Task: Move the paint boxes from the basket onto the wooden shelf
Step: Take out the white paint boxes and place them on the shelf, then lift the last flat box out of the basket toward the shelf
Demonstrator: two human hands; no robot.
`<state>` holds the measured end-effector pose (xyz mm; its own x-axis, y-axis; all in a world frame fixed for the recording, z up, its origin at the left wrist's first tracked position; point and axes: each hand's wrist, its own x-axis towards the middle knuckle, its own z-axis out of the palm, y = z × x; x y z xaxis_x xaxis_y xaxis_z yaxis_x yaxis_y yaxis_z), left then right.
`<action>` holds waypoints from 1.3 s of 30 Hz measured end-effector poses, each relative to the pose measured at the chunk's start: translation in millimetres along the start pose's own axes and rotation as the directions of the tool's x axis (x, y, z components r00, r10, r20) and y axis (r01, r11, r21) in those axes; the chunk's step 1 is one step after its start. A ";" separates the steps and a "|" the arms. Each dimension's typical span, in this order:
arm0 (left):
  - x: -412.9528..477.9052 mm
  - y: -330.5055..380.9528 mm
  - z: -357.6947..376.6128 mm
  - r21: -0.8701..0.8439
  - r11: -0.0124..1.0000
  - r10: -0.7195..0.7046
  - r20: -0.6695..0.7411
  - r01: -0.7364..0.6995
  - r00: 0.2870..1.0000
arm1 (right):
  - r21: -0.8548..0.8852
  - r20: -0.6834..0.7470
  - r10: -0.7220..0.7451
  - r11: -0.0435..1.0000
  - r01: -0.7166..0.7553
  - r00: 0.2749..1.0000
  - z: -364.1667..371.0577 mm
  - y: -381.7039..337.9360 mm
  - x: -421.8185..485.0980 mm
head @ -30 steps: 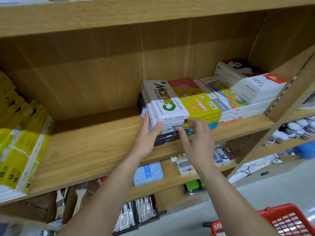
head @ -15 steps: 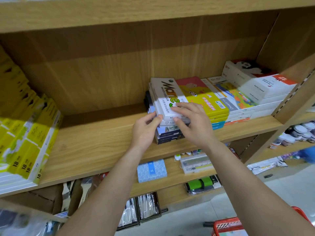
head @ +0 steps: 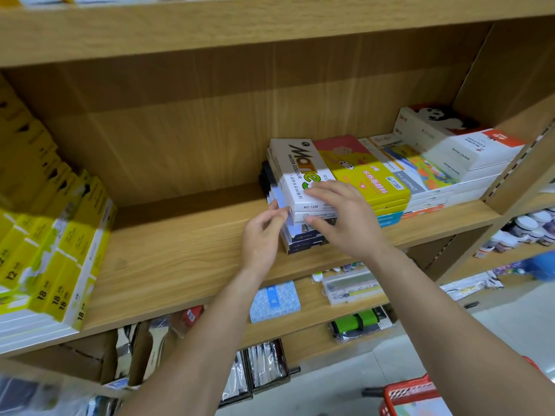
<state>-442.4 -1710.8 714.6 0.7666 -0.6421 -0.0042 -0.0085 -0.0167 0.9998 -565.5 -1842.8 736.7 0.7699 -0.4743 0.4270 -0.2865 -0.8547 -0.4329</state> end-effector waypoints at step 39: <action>-227.8 -368.8 321.2 0.738 0.541 -0.517 0.670 -0.403 0.533 | -0.110 0.305 0.952 0.065 -0.992 0.028 70.1 321.5 -578.2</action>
<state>-820.2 -1804.5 341.0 -0.0167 -0.8471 -0.5311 -0.7872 -0.3164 0.5293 -1062.8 -1828.6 294.9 -0.0770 -0.7628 -0.6420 -0.8451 0.3916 -0.3639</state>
